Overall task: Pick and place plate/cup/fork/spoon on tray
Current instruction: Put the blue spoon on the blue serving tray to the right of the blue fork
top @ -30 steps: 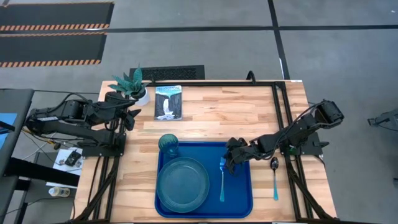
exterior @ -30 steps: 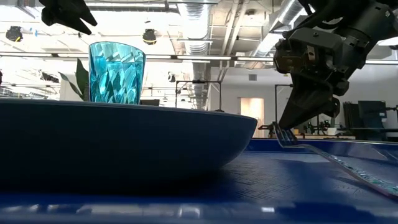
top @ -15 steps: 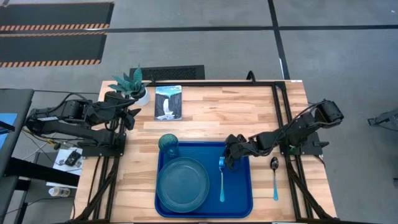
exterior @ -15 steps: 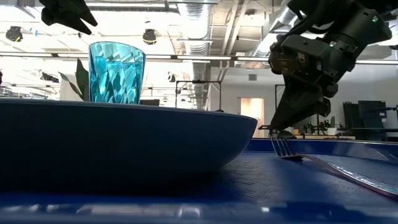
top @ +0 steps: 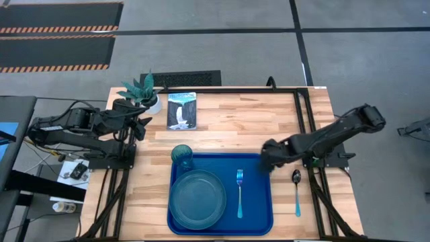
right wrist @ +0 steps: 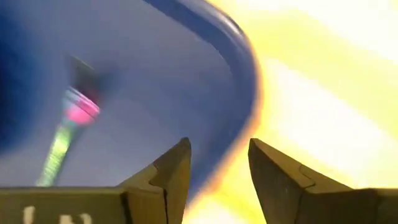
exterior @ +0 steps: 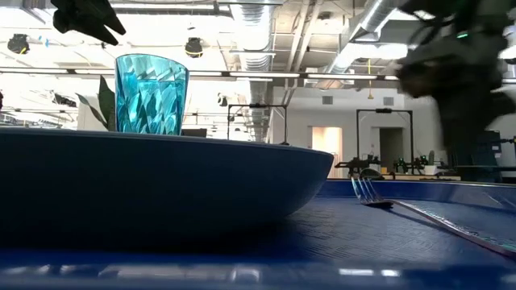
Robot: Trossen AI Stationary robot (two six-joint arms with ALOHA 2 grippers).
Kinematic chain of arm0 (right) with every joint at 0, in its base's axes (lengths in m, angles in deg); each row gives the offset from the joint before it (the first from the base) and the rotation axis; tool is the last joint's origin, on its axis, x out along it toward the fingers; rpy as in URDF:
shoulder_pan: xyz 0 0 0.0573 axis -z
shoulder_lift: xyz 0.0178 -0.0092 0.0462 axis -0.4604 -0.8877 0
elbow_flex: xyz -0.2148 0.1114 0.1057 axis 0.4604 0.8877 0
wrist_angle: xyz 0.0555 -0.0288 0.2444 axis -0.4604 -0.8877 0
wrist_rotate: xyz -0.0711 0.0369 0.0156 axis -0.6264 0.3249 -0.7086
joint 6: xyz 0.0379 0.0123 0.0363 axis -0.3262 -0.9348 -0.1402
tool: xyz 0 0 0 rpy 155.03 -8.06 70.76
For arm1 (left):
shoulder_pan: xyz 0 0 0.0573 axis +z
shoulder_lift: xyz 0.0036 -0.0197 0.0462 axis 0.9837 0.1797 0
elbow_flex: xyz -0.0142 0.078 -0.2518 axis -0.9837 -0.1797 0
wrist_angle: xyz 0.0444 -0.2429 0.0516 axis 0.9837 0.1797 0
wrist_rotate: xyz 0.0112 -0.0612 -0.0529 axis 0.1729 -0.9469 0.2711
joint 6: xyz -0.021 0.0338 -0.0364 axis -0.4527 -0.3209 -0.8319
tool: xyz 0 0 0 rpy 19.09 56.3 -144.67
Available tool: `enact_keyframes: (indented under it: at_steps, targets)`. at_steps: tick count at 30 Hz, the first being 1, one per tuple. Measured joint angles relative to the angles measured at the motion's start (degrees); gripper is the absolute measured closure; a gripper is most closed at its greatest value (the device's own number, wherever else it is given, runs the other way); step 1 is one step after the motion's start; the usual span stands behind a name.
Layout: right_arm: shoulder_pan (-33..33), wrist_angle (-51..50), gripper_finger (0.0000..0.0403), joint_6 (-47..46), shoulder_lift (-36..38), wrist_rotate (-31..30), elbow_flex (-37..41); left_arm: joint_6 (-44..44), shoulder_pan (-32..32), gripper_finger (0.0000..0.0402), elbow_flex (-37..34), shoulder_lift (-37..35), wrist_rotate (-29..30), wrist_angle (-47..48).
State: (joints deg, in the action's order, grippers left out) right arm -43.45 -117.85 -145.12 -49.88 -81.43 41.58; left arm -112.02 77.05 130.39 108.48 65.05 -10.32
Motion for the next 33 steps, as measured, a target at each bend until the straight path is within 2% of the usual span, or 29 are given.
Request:
enact_keyframes:
  at_steps: [6,9,14,20,28,33]
  targets:
    - [-11.4,-14.0,0.0194,-19.3,1.5,4.6,0.0,0.0,0.0,0.0187,0.0,0.0,0.0,0.0]
    - [-17.3,-14.1,0.0179,-26.5,0.3,6.1,0.5,0.3,0.0,0.0187,0.0,0.0,0.1,0.1]
    - [-23.2,-13.2,0.0170,-35.9,-2.7,8.7,0.4,0.6,0.0,0.0187,0.0,0.0,0.7,0.0]
    - [-26.6,-12.1,0.0179,-41.8,-5.7,12.1,0.4,0.6,0.0,0.0187,0.0,0.0,0.8,0.1]
    - [-28.3,-10.9,0.0183,-46.3,-7.6,12.1,2.1,1.6,0.0,0.0187,0.0,0.0,0.8,0.1]
    - [-28.5,-0.2,0.0184,-50.3,-6.9,12.7,8.6,1.6,0.0,0.0187,0.0,0.0,0.9,0.1]
